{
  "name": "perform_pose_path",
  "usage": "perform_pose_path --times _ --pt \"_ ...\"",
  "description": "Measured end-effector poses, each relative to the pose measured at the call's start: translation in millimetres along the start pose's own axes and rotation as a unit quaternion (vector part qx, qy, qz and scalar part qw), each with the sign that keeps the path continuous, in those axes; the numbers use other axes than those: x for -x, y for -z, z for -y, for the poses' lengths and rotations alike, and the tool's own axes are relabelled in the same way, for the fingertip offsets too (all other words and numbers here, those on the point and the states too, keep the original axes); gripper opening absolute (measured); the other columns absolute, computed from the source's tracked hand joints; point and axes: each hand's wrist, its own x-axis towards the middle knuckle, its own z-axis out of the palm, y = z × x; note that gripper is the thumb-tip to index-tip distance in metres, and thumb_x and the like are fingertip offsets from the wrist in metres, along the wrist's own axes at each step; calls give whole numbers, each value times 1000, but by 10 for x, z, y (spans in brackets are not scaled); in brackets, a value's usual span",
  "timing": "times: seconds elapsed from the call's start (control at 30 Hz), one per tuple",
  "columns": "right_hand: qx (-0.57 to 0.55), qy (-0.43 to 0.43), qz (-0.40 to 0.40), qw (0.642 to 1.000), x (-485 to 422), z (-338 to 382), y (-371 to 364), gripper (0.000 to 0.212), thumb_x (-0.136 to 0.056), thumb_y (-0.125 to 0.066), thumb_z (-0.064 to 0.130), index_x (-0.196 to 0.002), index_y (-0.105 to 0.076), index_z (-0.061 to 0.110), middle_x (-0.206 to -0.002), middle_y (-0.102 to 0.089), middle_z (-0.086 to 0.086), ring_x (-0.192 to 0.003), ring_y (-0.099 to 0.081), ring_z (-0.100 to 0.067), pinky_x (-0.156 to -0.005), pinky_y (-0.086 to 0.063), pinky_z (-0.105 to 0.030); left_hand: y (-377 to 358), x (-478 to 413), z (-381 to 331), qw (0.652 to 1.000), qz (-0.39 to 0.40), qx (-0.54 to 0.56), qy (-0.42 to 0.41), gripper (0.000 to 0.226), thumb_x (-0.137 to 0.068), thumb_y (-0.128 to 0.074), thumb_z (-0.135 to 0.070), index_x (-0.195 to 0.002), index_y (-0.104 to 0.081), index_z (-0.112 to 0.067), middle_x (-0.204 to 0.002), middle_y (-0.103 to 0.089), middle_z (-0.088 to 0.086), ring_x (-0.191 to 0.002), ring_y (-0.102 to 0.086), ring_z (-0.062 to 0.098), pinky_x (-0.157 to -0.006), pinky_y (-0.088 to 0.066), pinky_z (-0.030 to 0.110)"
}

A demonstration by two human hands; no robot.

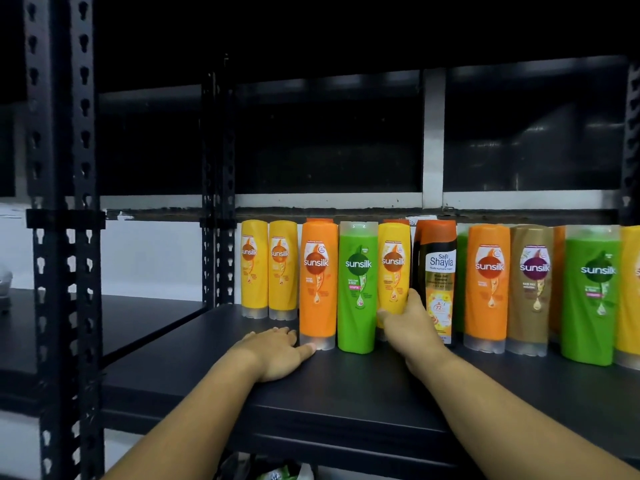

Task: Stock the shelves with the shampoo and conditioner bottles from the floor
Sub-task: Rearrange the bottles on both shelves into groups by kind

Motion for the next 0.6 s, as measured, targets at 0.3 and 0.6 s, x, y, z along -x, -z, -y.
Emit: perform_pose_path --times 0.3,0.6 --pt "79 -3 -32 996 -119 -42 52 36 -89 -74 20 -120 -57 15 -112 -68 -10 -105 -63 -32 -92 -53 -45 13 9 1 1000 -4 7 0 77 -99 -21 -72 -161 -26 -26 -169 -21 -4 -155 -20 21 -124 -18 48" --pt "169 33 -11 985 -30 -10 65 44 -90 -74 30 -123 -50 12 -118 -65 -14 -110 -61 -38 -88 -49 -41 6 23 9 1000 -8 11 4 80 -98 -21 -74 -161 -26 -26 -169 -20 -3 -155 -19 21 -124 -18 49"
